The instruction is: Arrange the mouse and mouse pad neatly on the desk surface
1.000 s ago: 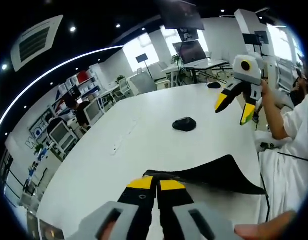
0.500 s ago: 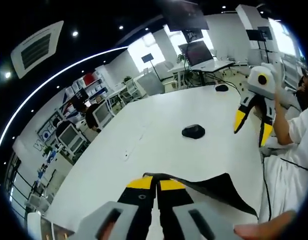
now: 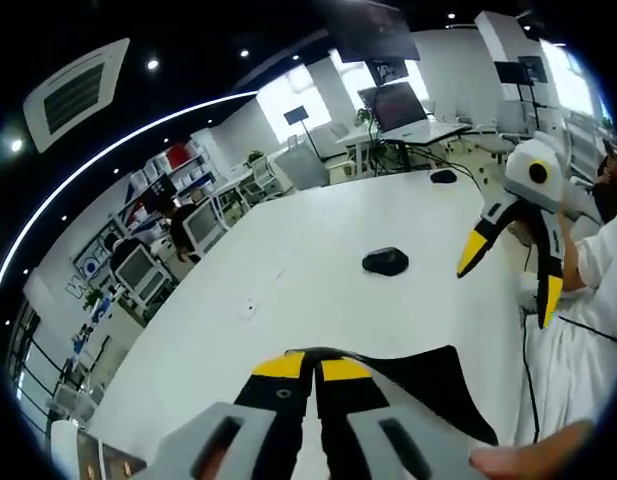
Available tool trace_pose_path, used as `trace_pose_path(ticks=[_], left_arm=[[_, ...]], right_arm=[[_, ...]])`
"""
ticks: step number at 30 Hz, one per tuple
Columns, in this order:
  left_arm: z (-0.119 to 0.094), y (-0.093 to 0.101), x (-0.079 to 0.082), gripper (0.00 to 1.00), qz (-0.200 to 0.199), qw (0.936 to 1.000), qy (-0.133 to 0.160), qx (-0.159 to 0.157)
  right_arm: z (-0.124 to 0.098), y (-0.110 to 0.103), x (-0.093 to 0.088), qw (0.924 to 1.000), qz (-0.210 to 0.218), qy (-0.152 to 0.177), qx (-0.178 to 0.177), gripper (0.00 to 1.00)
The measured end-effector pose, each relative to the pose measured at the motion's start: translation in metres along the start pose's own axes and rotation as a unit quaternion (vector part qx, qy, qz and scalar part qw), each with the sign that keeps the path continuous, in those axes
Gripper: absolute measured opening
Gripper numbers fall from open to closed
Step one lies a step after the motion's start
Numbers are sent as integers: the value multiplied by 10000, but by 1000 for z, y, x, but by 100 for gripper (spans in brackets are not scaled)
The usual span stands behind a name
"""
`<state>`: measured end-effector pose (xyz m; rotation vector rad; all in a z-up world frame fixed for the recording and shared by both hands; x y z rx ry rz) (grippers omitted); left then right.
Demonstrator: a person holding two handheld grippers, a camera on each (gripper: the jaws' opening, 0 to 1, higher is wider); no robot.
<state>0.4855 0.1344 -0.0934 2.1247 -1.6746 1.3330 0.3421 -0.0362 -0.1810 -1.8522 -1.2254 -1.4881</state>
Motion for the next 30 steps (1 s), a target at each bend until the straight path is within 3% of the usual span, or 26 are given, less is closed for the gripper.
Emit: trace_pose_path(ticks=[8, 15, 21, 30], left_arm=[[-2, 1, 3, 4, 45, 10000, 1, -7], [-1, 2, 3, 4, 48, 10000, -7, -10], [0, 3, 4, 4, 52, 10000, -21, -21], [0, 4, 4, 4, 47, 10000, -7, -32]], right_arm=[[21, -14, 1, 9997, 27, -184, -134, 67], [38, -25, 7, 9992, 331, 15, -239, 68], [61, -37, 7, 9968, 728, 75, -312, 76], [83, -35, 2, 9911, 941, 133, -928, 82]])
Point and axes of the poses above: the point that each gripper's makers call its tool centre point, and the gripper's own axes: z roughly forward along the fingers, y roughly to its right, x roughly out of its top, the point moved 8 cm from there along -z, roughly backward along the fingers, and after that the axes turned 7 degrees about -y, right-handed, at the moved point
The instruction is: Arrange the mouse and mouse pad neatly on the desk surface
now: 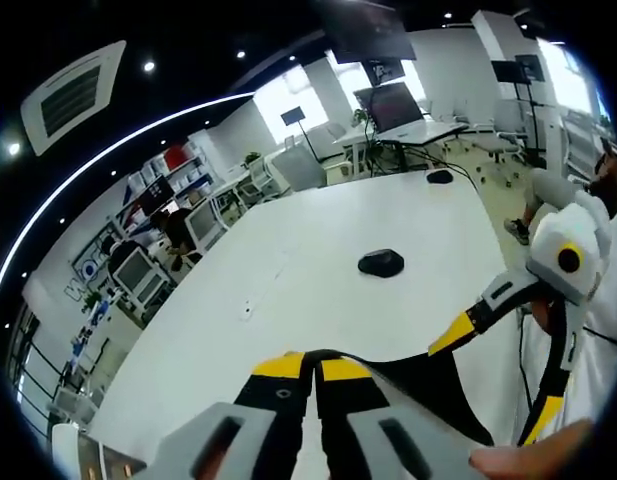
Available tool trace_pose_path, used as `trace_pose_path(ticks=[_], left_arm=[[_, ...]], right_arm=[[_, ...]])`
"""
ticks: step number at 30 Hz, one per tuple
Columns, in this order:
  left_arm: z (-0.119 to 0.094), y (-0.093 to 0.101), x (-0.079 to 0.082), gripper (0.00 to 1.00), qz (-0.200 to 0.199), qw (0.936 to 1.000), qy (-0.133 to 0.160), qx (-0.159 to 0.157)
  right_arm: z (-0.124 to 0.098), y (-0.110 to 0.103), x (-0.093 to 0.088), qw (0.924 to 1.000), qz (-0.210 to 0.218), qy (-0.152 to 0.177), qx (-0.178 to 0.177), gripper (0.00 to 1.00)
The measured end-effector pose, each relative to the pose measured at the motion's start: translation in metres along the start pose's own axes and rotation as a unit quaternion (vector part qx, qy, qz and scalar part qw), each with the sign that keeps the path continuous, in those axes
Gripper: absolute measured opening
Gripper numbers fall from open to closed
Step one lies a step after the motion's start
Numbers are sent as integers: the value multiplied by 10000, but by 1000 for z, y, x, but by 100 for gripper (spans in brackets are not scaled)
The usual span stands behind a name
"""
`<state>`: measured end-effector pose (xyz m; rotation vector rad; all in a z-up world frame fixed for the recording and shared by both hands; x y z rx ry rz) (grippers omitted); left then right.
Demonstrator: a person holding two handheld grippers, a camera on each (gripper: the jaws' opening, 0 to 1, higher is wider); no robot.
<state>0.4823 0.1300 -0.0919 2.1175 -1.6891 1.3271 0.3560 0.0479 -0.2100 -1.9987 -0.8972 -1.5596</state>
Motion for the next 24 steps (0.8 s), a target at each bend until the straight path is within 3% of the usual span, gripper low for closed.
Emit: trace_pose_path(ticks=[10, 17, 24], left_arm=[[1, 1, 1, 4, -18, 10000, 1, -13], [2, 1, 0, 4, -54, 10000, -15, -27], [-1, 0, -2, 4, -68, 10000, -18, -11]], right_arm=[[17, -15, -6, 9999, -5, -74, -149, 82], [28, -14, -13, 9991, 96, -199, -352, 80], [22, -11, -18, 9986, -2, -337, -412, 77]])
Point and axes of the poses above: the point that each gripper's makers call its tool centre point, and the gripper's own axes: z roughly forward along the fingers, y roughly to its right, x roughly out of its top, the point moved 8 cm from there along -z, roughly backward along the fingers, and after that the axes turned 7 degrees about -y, right-handed, at the moved point
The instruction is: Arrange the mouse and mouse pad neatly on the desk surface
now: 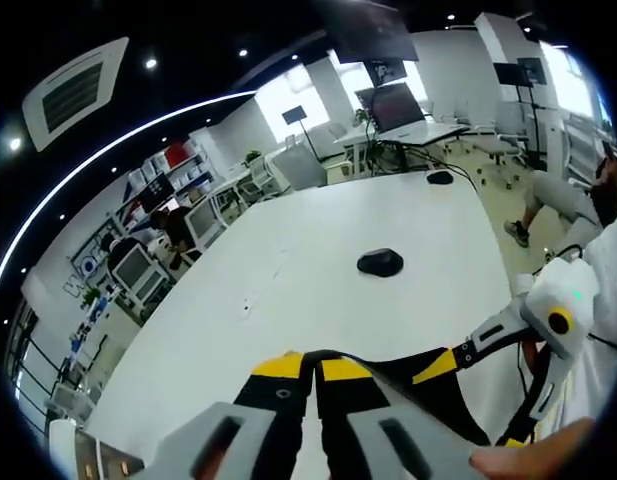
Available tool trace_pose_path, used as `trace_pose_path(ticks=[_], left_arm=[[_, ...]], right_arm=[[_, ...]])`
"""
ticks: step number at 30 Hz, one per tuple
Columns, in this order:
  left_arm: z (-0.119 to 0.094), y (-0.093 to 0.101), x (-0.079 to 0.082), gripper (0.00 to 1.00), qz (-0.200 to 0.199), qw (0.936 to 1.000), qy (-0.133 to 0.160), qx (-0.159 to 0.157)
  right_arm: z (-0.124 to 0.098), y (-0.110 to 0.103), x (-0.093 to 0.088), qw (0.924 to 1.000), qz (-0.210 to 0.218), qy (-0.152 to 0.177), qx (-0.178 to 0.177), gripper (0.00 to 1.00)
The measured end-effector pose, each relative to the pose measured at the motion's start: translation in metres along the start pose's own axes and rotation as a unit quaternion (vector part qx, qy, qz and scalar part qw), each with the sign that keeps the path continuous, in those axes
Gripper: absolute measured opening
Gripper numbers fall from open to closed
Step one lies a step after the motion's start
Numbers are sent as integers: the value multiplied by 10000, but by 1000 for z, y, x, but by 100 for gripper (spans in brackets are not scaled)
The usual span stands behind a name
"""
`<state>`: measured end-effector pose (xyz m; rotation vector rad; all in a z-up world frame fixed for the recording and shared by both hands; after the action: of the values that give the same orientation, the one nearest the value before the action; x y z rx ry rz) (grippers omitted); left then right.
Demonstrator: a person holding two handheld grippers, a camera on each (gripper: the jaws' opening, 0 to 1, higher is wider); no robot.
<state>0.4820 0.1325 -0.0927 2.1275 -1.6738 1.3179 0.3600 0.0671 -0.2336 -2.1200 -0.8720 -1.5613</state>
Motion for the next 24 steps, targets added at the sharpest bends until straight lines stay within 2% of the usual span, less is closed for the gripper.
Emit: trace_pose_path(ticks=[7, 15, 18, 24], left_arm=[[0, -2, -4, 4, -16, 10000, -34, 6], [1, -2, -7, 4, -51, 10000, -69, -4], [0, -1, -8, 4, -51, 10000, -76, -7], [0, 1, -10, 4, -54, 9999, -98, -28]], right_arm=[[-8, 17, -8, 9998, 14, -183, -85, 76], [-29, 34, -17, 9991, -65, -361, -200, 72], [-33, 40, -21, 9988, -68, -432, -240, 68], [-43, 45, -29, 9983, -152, -522, -217, 54]])
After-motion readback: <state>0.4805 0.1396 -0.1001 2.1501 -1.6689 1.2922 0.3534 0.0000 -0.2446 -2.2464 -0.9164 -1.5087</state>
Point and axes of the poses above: the point that each gripper's makers call its tool centre point, and the gripper's own axes: z roughly forward along the fingers, y roughly to its right, x roughly out of its top, the point moved 8 cm from there along -z, roughly backward along the fingers, and after that the axes turned 7 degrees about -y, right-handed, at the moved point
